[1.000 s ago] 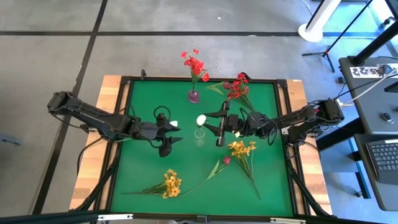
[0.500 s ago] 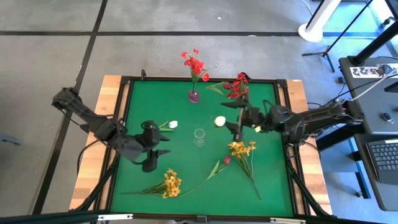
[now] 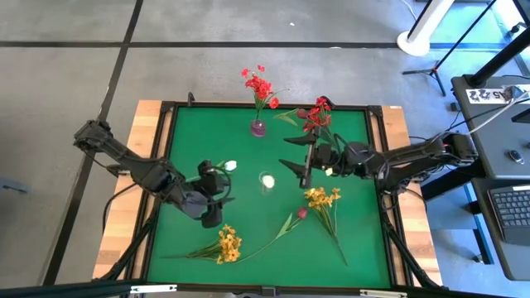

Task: Sort flowers into vase by color
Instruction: Put the left yellow flowers into the transparent vase

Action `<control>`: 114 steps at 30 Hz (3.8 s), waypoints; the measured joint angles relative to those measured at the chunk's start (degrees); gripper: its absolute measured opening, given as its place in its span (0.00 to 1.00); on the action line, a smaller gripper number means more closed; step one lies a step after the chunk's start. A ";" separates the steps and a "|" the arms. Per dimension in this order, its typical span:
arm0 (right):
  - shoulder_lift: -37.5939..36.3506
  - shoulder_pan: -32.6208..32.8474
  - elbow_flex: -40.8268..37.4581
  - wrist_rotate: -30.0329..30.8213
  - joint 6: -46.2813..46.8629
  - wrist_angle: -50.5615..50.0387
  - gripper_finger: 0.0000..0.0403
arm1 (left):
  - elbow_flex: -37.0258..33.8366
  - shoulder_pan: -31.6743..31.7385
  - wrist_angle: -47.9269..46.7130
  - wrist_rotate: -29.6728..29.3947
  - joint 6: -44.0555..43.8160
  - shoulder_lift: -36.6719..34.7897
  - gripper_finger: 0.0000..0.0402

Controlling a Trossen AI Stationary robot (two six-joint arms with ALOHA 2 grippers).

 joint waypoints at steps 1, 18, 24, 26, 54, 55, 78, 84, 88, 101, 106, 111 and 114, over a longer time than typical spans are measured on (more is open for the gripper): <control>0.15 -0.45 0.39 0.04 -0.02 -1.10 0.75 | 0.01 0.17 -0.23 0.09 0.00 -0.04 0.52; -11.38 -1.24 8.01 -3.20 2.42 -25.43 0.75 | -3.32 -8.75 -10.78 22.41 -19.15 5.35 0.52; -12.10 -1.24 8.01 -5.57 4.05 -25.44 0.75 | -4.83 -12.28 -9.21 23.26 -21.02 13.92 0.52; -12.25 -1.24 8.01 -5.53 4.04 -25.71 0.75 | -4.85 -12.54 -6.88 26.80 -22.43 16.59 0.52; -12.29 -1.30 8.01 -4.30 2.42 -25.67 0.75 | -20.06 -17.40 22.23 33.34 -42.07 20.47 0.51; -12.29 -1.30 8.01 -3.19 2.40 -25.65 0.75 | -20.31 -17.36 22.35 33.45 -41.19 20.39 0.51; -17.91 -1.30 7.94 -0.39 1.66 -28.49 0.75 | -5.63 -10.73 -14.69 -1.54 -31.82 -1.90 0.02; -18.78 -1.30 7.94 -0.39 2.06 -30.70 0.75 | -6.85 -11.08 7.55 -22.29 -3.80 -16.47 0.02; -18.44 -1.30 7.94 -0.39 2.10 -32.33 0.75 | -10.38 -9.38 32.61 -16.78 24.65 -20.88 0.02; -18.39 -1.30 7.94 -0.42 2.85 -34.76 0.75 | -32.21 21.89 73.42 26.99 38.09 -19.85 0.02; -18.39 -1.30 7.94 -0.42 3.15 -35.10 0.75 | -38.83 33.05 93.57 42.75 27.71 -14.71 0.02; -18.39 -1.30 7.94 0.56 4.01 -35.11 0.75 | -39.25 35.79 101.57 47.22 24.27 -8.07 0.02; -18.37 -1.30 7.94 1.58 4.04 -35.10 0.75 | -38.69 35.76 105.52 47.38 24.18 -2.84 0.02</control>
